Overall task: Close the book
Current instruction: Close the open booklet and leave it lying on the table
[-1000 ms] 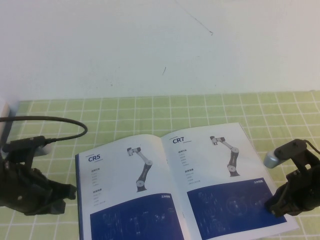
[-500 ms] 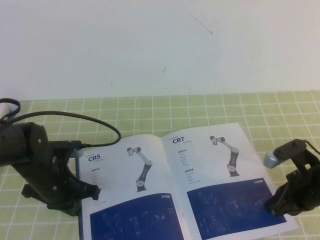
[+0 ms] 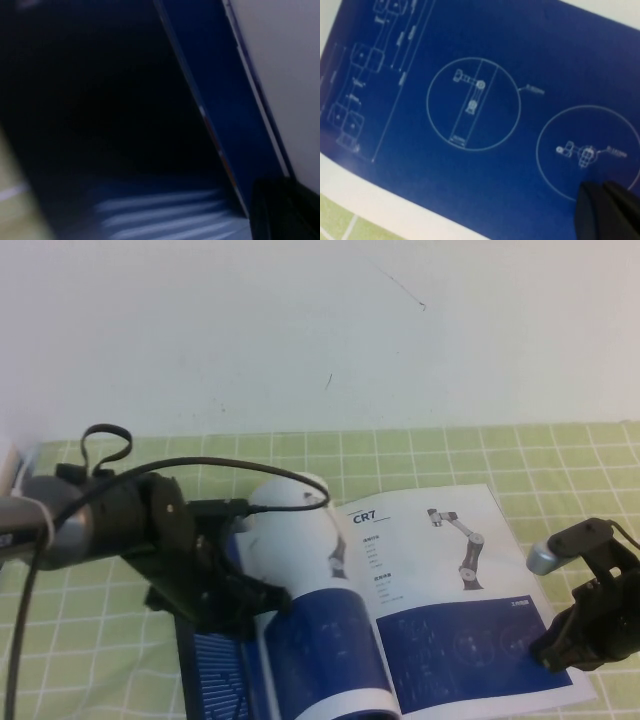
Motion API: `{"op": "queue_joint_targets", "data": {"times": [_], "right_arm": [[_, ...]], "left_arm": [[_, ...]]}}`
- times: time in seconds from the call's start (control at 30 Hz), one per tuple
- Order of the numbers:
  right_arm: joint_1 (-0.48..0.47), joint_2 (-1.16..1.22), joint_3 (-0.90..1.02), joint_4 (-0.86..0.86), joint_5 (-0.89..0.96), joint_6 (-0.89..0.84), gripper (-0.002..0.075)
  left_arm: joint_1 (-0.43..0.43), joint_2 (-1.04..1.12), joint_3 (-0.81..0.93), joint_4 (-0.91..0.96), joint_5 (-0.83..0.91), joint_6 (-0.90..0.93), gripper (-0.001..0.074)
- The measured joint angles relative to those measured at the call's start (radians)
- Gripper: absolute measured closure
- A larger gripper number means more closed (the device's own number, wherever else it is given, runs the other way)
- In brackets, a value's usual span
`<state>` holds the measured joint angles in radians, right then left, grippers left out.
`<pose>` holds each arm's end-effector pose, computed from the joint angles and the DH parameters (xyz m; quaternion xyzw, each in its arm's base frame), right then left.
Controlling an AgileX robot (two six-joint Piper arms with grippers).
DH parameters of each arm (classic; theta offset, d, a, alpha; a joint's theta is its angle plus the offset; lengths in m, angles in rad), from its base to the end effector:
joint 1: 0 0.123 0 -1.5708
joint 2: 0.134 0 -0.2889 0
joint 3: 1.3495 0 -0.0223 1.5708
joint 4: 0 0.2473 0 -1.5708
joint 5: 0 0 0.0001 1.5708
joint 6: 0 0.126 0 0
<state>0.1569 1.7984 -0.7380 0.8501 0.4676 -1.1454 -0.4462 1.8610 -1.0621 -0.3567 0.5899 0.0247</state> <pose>0.2818 0.0878 0.0873 -0.2684 0.9384 0.1563 0.1515 0.3115 -0.1762 0.1235 0.0983 0.9793 -0.1426 0.1046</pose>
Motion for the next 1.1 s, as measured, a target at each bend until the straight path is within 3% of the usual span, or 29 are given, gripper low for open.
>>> {"op": "queue_joint_targets", "data": {"times": [0.3,0.53,0.63,0.73,0.9,1.1], "right_arm": [[0.000,0.000,0.000,0.006,0.000,0.000,0.0729],[0.000,-0.007,0.000,0.031,-0.006,0.000,0.0729],[0.000,-0.031,0.006,0.022,-0.021,0.005,0.0729],[0.000,-0.098,0.019,-0.058,-0.041,0.074,0.0729],[0.000,-0.268,0.019,-0.229,-0.116,0.217,0.0729],[0.000,-0.395,0.019,-0.238,-0.124,0.243,0.0729]], "left_arm": [[-0.069,0.022,-0.061,-0.398,-0.082,0.235,0.0738],[-0.068,0.026,-0.107,-0.875,0.003,0.710,0.0738],[-0.071,0.026,-0.128,-0.945,0.095,0.844,0.0738],[-0.072,0.005,-0.132,-0.903,0.115,0.864,0.0738],[-0.048,-0.097,-0.132,-0.651,0.105,0.741,0.0738],[-0.001,-0.226,-0.134,-0.116,0.142,0.308,0.0738]]}}
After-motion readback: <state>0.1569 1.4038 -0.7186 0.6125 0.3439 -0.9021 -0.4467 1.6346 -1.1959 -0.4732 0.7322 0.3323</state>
